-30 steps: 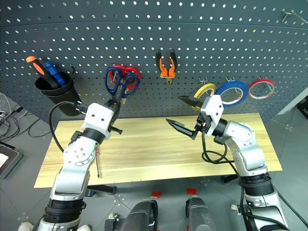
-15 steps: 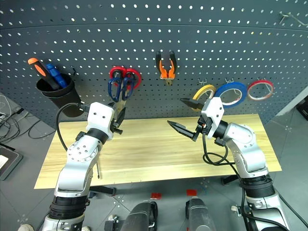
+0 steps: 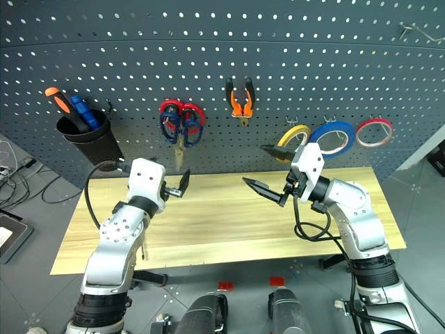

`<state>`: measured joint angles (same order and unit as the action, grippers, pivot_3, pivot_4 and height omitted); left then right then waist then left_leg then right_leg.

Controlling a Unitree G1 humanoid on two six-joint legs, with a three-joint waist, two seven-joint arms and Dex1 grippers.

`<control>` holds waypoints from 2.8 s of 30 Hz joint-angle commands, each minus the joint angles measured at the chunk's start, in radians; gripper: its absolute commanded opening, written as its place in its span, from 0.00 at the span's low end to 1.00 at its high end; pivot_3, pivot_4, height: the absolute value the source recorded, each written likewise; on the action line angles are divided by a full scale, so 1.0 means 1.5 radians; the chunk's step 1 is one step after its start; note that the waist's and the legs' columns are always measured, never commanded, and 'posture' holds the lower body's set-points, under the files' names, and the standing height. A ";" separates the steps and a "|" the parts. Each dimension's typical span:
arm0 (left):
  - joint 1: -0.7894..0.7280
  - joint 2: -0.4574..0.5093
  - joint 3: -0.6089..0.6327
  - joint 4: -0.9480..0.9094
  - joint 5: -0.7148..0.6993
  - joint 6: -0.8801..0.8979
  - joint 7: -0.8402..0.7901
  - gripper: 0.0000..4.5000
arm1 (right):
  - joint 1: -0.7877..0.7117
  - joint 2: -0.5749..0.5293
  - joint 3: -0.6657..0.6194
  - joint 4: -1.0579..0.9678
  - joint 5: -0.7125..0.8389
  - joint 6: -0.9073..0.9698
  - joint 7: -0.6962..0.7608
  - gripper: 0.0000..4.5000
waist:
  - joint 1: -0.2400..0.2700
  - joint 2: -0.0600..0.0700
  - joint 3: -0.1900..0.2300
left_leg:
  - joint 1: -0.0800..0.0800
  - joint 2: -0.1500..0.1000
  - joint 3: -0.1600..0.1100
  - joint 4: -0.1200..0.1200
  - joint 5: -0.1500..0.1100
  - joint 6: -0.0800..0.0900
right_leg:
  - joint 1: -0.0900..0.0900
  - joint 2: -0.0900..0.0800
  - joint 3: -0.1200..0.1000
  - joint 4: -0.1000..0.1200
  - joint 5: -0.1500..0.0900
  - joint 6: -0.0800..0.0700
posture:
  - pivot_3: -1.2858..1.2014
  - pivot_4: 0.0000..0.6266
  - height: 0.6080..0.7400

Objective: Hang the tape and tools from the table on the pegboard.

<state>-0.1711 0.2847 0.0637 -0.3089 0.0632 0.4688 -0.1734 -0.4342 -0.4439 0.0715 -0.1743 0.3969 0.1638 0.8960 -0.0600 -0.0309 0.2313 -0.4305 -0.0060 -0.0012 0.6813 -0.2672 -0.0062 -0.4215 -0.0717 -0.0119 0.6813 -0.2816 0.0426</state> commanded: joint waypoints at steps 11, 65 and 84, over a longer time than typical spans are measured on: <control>0.040 -0.055 0.158 -0.046 -0.051 0.320 0.071 0.99 | -0.048 -0.001 0.132 -0.038 -0.043 0.056 0.069 1.00 | 0.003 -0.001 0.014 | 0.002 0.000 0.000 0.001 -0.003 0.004 | 0.002 0.000 0.000 0.000 0.000 0.000 | 0.47 0.53 1.00; -0.261 0.163 0.212 0.409 -0.189 0.402 -0.032 0.20 | -0.191 0.069 0.164 -0.003 -0.046 0.188 0.062 1.00 | 0.002 0.000 0.116 | -0.001 0.000 -0.005 0.009 -0.001 0.002 | -0.001 -0.001 -0.003 0.007 0.000 0.000 | 0.47 0.61 1.00; -0.033 0.230 -0.030 -0.181 0.001 0.208 -0.005 0.20 | -0.111 0.125 -0.021 -0.069 0.112 0.256 -0.064 1.00 | 0.005 -0.004 0.068 | -0.003 0.000 -0.007 -0.001 0.003 -0.005 | -0.001 -0.001 -0.004 -0.001 0.001 -0.001 | 0.47 0.32 1.00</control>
<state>-0.2339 0.6265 0.0097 -0.4980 0.0102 0.7943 -0.2175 -0.6016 -0.2667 0.0671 -0.2214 0.5260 0.5444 0.8290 -0.0519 -0.0376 0.3336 -0.4344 -0.0057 -0.0116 0.6789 -0.2629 -0.0146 -0.4238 -0.0724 -0.0187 0.6803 -0.2805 0.0410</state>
